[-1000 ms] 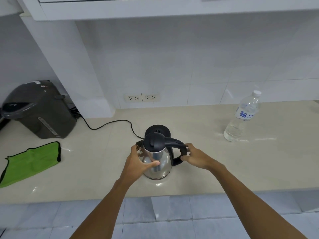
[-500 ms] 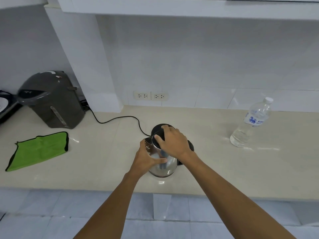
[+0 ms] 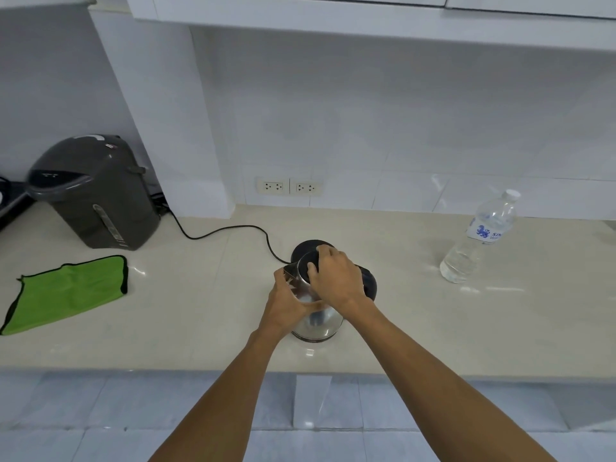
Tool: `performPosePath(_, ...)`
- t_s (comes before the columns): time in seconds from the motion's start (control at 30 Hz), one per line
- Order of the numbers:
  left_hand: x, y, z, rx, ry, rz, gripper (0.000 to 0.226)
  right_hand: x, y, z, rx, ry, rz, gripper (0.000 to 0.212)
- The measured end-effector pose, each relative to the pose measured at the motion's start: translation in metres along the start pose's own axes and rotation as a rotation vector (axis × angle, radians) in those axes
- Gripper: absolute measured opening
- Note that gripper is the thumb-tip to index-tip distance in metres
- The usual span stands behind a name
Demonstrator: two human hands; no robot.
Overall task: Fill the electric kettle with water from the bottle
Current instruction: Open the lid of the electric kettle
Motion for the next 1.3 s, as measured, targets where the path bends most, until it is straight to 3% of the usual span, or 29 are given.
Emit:
performPosePath(0.37,0.001,-0.005,0.003,-0.004,-0.014,0.013,0.11,-0.004,-0.001,0.0,0.011,0.03,-0.041,0.04)
performPosePath(1.3,0.001,-0.004,0.003,-0.028,-0.016,-0.013,0.108,0.038,0.025,-0.007,-0.018,0.147,0.454,0.034)
Point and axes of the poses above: each hand's wrist, its own z-axis towards the middle knuckle, its own x-axis out of the back of the hand, y = z × x, the point moved 2 cm from there along z, towards the middle knuckle, and after that the axes turned 14 degrees about z, right-handed, at the moved point
